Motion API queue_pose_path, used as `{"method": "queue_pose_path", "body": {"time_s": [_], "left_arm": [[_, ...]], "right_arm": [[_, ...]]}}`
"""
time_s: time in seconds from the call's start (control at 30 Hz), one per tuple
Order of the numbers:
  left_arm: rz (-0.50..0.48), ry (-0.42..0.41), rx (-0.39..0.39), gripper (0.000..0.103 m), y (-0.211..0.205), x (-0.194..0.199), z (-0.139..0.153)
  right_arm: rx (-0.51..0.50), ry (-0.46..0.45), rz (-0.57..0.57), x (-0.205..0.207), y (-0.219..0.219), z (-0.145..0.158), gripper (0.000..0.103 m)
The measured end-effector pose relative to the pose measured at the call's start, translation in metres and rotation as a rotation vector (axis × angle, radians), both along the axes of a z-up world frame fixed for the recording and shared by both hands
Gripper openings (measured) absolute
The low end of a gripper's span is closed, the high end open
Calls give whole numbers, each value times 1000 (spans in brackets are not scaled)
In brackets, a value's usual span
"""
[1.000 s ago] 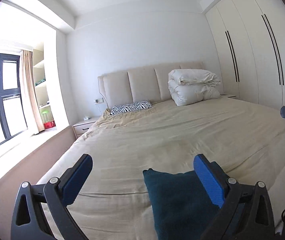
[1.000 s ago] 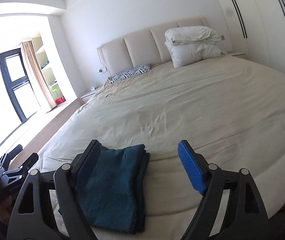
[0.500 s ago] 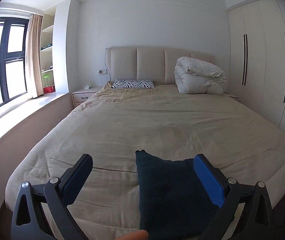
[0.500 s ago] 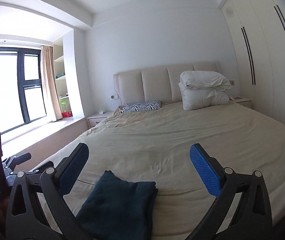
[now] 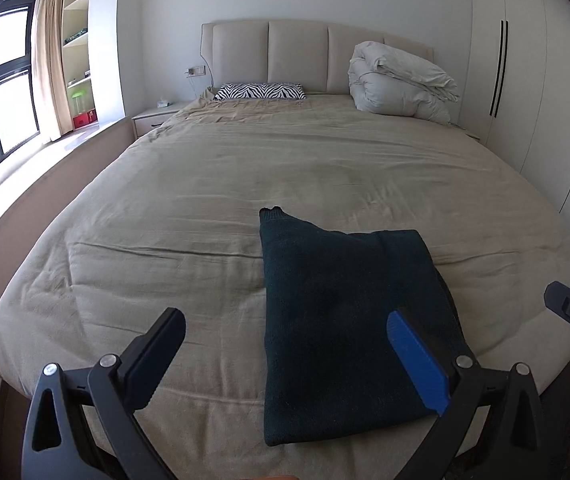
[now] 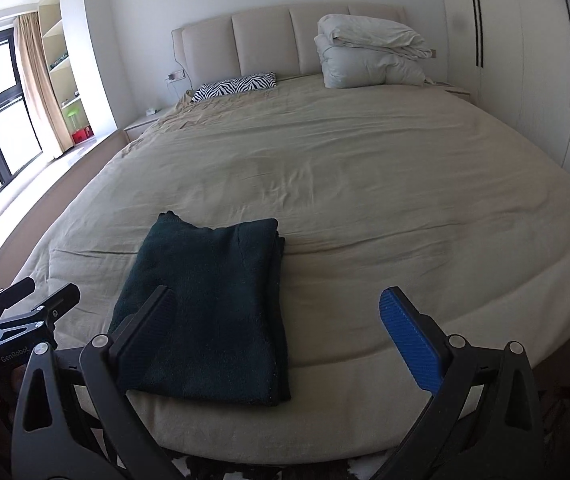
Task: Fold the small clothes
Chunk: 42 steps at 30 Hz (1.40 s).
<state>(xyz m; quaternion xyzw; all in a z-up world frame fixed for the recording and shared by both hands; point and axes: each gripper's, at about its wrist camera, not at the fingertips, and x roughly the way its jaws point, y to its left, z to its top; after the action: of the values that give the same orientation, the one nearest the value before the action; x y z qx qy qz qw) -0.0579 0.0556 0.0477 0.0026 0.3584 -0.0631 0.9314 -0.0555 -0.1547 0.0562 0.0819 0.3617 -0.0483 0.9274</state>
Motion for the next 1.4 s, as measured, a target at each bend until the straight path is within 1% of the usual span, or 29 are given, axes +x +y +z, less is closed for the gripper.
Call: {"method": "queue_pose_path", "body": {"time_s": [0.13, 0.27, 0.43, 1.0, 1.4], "left_arm": [[-1, 31, -5, 103, 2, 4, -8], [8, 56, -10, 103, 3, 8, -15], [13, 65, -2, 103, 3, 9, -18], [31, 71, 13, 103, 6, 13, -27], [31, 73, 13, 103, 6, 13, -27]], "right_arm": [[23, 58, -15, 8, 2, -15, 103], [-19, 69, -28, 8, 7, -21, 103], [-23, 83, -35, 10, 7, -23, 103], [-36, 102, -12, 15, 21, -28, 103], [-34, 106, -10, 16, 21, -30, 103]]}}
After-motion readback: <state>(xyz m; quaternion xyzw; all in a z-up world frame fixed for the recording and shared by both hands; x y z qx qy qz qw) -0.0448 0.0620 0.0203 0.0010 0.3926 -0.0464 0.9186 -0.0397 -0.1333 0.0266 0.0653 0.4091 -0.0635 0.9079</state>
